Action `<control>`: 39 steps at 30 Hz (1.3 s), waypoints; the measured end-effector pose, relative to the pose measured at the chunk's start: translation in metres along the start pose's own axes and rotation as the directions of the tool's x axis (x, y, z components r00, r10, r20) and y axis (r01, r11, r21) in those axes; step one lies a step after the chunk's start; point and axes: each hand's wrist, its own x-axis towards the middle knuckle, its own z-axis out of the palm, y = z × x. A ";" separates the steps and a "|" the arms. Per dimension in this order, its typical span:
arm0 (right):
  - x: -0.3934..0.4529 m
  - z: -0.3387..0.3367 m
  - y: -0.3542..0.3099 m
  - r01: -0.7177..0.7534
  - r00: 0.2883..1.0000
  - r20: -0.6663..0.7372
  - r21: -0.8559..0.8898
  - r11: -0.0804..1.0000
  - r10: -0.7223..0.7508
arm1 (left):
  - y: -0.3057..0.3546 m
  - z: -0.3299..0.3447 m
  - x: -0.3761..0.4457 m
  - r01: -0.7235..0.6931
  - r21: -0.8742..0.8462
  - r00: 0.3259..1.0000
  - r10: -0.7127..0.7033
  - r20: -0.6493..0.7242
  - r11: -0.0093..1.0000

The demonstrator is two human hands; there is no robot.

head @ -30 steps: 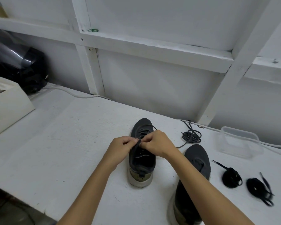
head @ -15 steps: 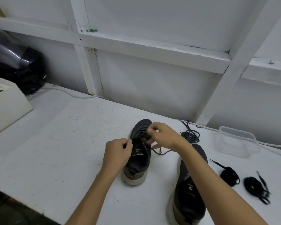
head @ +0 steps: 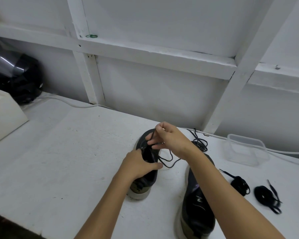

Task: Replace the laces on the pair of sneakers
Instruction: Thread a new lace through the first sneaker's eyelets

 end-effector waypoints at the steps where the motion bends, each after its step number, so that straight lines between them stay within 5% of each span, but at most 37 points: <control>1: 0.001 0.001 -0.003 0.043 0.999 -0.016 0.023 0.999 -0.043 | 0.000 0.002 0.000 0.000 0.028 1.000 0.000 -0.021 1.000; 5: 0.009 -0.015 -0.021 0.273 0.955 -0.193 0.279 0.921 -0.224 | -0.009 0.003 0.002 0.031 -0.005 0.999 -0.031 -0.041 1.000; 8: 0.010 -0.025 -0.018 0.237 0.963 -0.215 0.392 0.889 -0.162 | -0.017 -0.001 0.003 0.054 -0.083 0.998 -0.056 -0.017 0.995; 10: 0.009 -0.025 -0.002 0.066 0.976 -0.201 -0.080 0.995 -0.081 | -0.020 -0.001 0.003 0.051 -0.084 0.999 -0.052 -0.014 0.995; 12: 0.007 -0.024 0.015 -0.047 0.994 -0.104 -0.647 0.761 -0.026 | -0.022 0.000 0.004 0.050 -0.060 0.998 -0.051 -0.021 0.997; 14: 0.005 -0.024 0.022 -0.050 0.996 0.003 -0.815 0.578 0.090 | -0.021 0.000 0.005 0.053 -0.058 0.998 -0.055 -0.026 0.997; 17: 0.004 -0.023 0.019 -0.005 0.980 0.107 -0.828 0.560 0.167 | -0.022 -0.001 0.006 0.050 -0.062 0.999 -0.051 -0.016 0.997; 19: 0.003 -0.022 0.009 0.046 0.975 0.195 -0.642 0.766 0.105 | -0.023 -0.001 0.006 0.041 -0.056 0.999 -0.042 -0.009 0.998; 21: 0.002 -0.024 -0.005 0.099 0.978 0.199 -0.200 0.975 -0.059 | -0.024 -0.002 0.007 0.031 -0.061 0.999 -0.032 -0.010 0.998; 23: 0.004 -0.028 -0.016 0.063 0.989 0.112 0.277 0.959 -0.098 | -0.023 -0.001 0.007 0.031 -0.071 0.999 -0.032 -0.005 0.997; 24: 0.007 -0.029 -0.017 0.027 0.995 0.083 0.372 0.928 -0.062 | -0.022 0.000 0.007 0.032 -0.073 0.999 -0.032 -0.003 0.997; 25: 0.009 -0.029 -0.017 -0.001 0.999 0.052 0.306 0.952 -0.016 | -0.022 0.000 0.007 0.033 -0.068 0.999 -0.033 -0.003 0.997; 27: 0.011 -0.025 -0.008 -0.044 0.998 -0.054 -0.246 0.968 0.032 | -0.022 0.001 0.006 0.038 -0.061 0.999 -0.039 -0.014 0.997; 28: 0.011 -0.024 0.001 -0.077 0.994 -0.110 -0.514 0.854 0.023 | -0.023 0.001 0.005 0.040 -0.064 0.999 -0.041 -0.018 0.997; 30: 0.012 -0.025 0.018 -0.097 0.995 -0.097 -0.780 0.619 0.034 | -0.023 0.000 0.005 0.039 -0.077 0.999 -0.041 -0.024 0.996; 32: 0.012 -0.026 0.027 -0.053 0.992 0.014 -0.854 0.517 0.125 | -0.023 0.000 0.005 0.040 -0.094 0.999 -0.042 -0.028 0.995; 34: 0.011 -0.027 0.030 -0.030 0.974 0.092 -0.850 0.526 0.205 | -0.023 0.000 0.005 0.035 -0.098 0.999 -0.038 -0.028 0.995; 39: 0.000 -0.034 0.013 -0.008 0.961 0.219 -0.584 0.811 0.167 | -0.024 0.000 0.006 0.042 -0.080 0.999 -0.045 -0.027 0.996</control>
